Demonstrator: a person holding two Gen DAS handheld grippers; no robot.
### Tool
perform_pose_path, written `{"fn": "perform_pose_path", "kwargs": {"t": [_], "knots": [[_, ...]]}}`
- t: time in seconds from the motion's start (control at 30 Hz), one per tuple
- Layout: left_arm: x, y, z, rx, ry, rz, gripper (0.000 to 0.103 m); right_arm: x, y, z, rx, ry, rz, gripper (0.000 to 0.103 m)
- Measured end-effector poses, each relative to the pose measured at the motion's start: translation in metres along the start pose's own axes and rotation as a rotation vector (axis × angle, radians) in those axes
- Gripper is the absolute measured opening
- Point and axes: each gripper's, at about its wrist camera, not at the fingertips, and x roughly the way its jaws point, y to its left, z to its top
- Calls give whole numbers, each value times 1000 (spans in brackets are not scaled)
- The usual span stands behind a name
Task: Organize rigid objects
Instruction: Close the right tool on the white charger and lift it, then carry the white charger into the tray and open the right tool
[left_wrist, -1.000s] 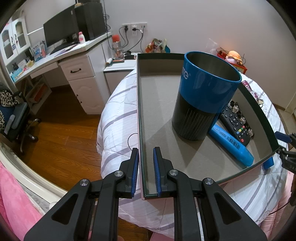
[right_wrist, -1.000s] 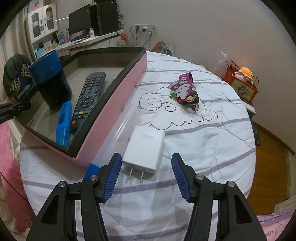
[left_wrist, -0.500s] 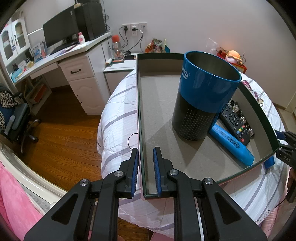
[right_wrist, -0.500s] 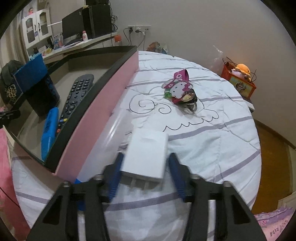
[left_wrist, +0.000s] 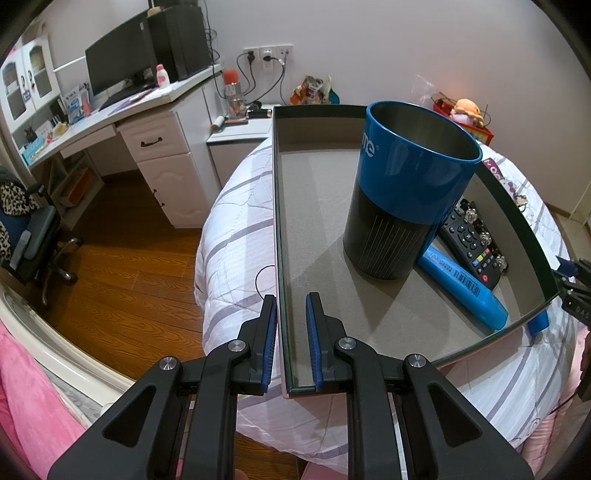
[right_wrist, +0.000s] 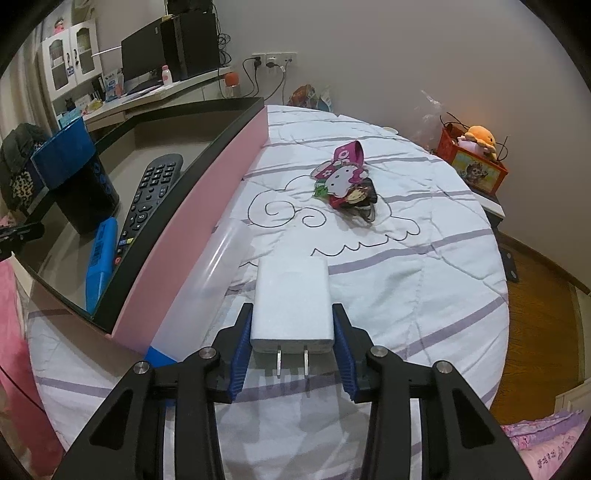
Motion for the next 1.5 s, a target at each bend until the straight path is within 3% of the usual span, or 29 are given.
{"fn": "perform_pose_path", "kwargs": {"t": [0.37, 0.7, 1.1, 1.5], "knots": [[0, -1, 0, 0, 0, 0, 14, -24, 1, 15, 2, -67, -15, 41], [0, 0, 0, -1, -1, -2, 14, -39, 60, 54, -131, -134, 59, 41], [-1, 4, 0, -5, -5, -11, 15, 12, 135, 65, -291, 1, 155, 41], [-1, 4, 0, -3, -5, -8, 15, 37, 148, 68, -287, 69, 164, 41]]}}
